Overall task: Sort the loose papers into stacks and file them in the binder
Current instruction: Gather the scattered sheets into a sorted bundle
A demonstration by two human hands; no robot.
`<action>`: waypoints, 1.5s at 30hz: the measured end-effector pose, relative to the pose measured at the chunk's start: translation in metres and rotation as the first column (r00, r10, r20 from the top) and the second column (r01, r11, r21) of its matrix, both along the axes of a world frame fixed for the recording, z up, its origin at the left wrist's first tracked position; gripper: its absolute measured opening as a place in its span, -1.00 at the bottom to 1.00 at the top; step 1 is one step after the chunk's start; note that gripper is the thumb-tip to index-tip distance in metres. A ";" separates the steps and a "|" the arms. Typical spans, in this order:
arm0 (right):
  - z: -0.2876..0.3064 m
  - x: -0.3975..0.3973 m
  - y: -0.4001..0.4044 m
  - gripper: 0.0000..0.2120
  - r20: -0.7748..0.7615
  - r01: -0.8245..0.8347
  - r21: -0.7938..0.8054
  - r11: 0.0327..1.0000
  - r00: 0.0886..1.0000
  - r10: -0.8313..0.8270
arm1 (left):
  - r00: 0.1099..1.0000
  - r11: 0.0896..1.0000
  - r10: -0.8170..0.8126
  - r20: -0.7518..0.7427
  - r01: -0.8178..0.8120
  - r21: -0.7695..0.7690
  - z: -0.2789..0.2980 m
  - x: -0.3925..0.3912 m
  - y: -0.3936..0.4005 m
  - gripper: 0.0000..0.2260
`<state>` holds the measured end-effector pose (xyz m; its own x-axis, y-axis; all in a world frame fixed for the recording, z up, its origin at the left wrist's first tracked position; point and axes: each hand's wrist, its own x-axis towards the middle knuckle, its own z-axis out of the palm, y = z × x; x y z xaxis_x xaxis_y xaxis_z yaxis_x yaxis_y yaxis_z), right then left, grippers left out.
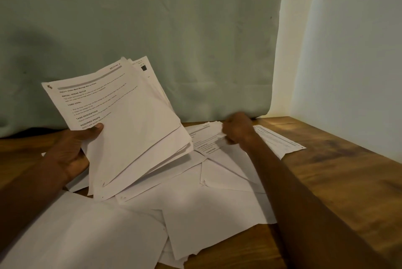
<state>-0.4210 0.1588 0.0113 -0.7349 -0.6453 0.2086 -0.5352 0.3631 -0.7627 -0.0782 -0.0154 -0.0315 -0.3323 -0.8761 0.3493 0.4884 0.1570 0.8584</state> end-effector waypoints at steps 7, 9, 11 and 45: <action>-0.022 -0.028 0.012 -0.40 -0.309 0.118 0.349 0.930 0.951 -0.005 | 0.999 0.999 0.037 0.029 -0.036 -0.014 -0.004 0.005 -0.007 -0.55; -0.027 -0.031 0.013 -0.34 -0.314 0.154 0.427 0.891 0.949 -0.013 | 0.997 0.998 0.061 0.036 -0.061 -0.019 -0.005 0.006 -0.008 -0.54; -0.028 -0.034 0.015 -0.30 -0.300 0.171 0.473 0.865 0.954 -0.024 | 0.996 0.997 0.079 0.045 -0.078 -0.027 -0.007 0.006 -0.009 -0.54; -0.035 0.047 -0.025 -0.77 -0.374 -0.222 0.264 0.939 0.874 0.312 | 0.997 0.999 0.050 0.054 -0.051 0.017 0.018 0.009 0.003 -0.61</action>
